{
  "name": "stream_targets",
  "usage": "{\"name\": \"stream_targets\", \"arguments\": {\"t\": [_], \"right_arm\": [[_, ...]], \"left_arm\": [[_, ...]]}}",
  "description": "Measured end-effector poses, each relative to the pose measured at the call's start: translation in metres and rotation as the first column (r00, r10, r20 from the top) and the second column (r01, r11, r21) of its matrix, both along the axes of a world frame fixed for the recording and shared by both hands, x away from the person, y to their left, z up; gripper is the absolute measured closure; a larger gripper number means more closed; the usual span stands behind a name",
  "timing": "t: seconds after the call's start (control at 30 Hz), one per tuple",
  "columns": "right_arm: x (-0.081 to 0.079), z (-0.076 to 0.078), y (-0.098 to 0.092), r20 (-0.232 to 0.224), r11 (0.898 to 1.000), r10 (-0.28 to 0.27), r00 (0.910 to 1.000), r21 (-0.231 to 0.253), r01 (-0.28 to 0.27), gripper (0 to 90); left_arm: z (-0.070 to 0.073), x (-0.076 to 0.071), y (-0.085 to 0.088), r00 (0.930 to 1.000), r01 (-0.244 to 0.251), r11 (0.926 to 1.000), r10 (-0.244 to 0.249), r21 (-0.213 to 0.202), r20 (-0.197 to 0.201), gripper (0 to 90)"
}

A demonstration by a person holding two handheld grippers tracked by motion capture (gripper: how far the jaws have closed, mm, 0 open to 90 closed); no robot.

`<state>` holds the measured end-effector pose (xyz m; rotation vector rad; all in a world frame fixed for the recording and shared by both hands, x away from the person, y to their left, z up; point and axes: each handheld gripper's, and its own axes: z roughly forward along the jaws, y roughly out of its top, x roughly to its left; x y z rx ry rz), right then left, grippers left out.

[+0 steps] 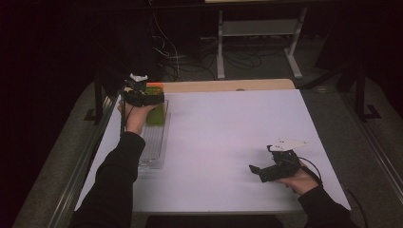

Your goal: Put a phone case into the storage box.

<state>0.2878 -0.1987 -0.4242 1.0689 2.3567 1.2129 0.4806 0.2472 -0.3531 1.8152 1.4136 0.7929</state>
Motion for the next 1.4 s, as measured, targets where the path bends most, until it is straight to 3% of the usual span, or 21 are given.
{"name": "stream_targets", "arguments": {"t": [0.27, 0.43, 0.63, 0.73, 0.9, 1.03, 1.13, 1.27, 1.37, 1.4], "right_arm": [[0.0, 0.001, 0.001, -0.004, 1.0, -0.004, 1.0, -0.003, 0.004, 0.0], [0.0, 0.001, 0.001, -0.005, 1.0, -0.004, 1.0, -0.003, 0.004, 0.0], [-0.001, 0.001, 0.001, -0.007, 1.0, -0.003, 1.0, -0.003, 0.002, 0.0], [-0.001, 0.001, 0.001, -0.008, 1.0, -0.004, 1.0, -0.002, 0.004, 0.0], [-0.001, 0.001, 0.001, -0.007, 1.0, -0.002, 1.0, -0.002, 0.002, 0.0], [0.0, 0.002, 0.001, -0.002, 1.0, 0.003, 1.0, -0.006, -0.003, 0.0], [0.0, 0.002, 0.001, -0.001, 1.0, 0.006, 1.0, -0.01, -0.006, 0.0], [-0.001, 0.003, 0.002, -0.008, 1.0, 0.012, 0.9999, -0.011, -0.012, 0.0], [-0.001, 0.003, 0.002, -0.003, 1.0, 0.017, 0.9999, -0.016, -0.017, 0.0], [-0.001, 0.003, 0.002, -0.001, 1.0, 0.02, 0.9998, -0.017, -0.02, 0.0]], "left_arm": [[0.01, -0.011, 0.006, 0.9983, 0.058, 0.9979, -0.059, -0.028, -0.007, 0.0], [0.016, -0.02, 0.009, 0.9927, 0.12, 0.9917, -0.12, -0.047, -0.012, 0.0], [0.021, -0.033, 0.009, 0.9788, 0.203, 0.9764, -0.205, -0.072, -0.011, 0.0], [0.024, -0.039, 0.007, 0.9676, 0.251, 0.9636, -0.252, -0.092, -0.003, 0.0], [0.028, -0.053, 0.002, 0.9405, 0.339, 0.9361, -0.34, -0.092, 0.012, 0.0], [0.031, -0.064, -0.002, 0.9145, 0.404, 0.9076, -0.404, -0.114, 0.028, 0.0], [0.033, -0.074, -0.005, 0.8883, 0.459, 0.8808, -0.458, -0.118, 0.034, 0.0], [0.031, -0.088, -0.01, 0.8606, 0.508, 0.8522, -0.508, -0.125, 0.035, 0.0], [0.028, -0.099, -0.011, 0.8318, 0.553, 0.8223, -0.554, -0.133, 0.034, 0.0], [0.027, -0.103, -0.012, 0.8245, 0.564, 0.816, -0.565, -0.126, 0.033, 0.0]]}}
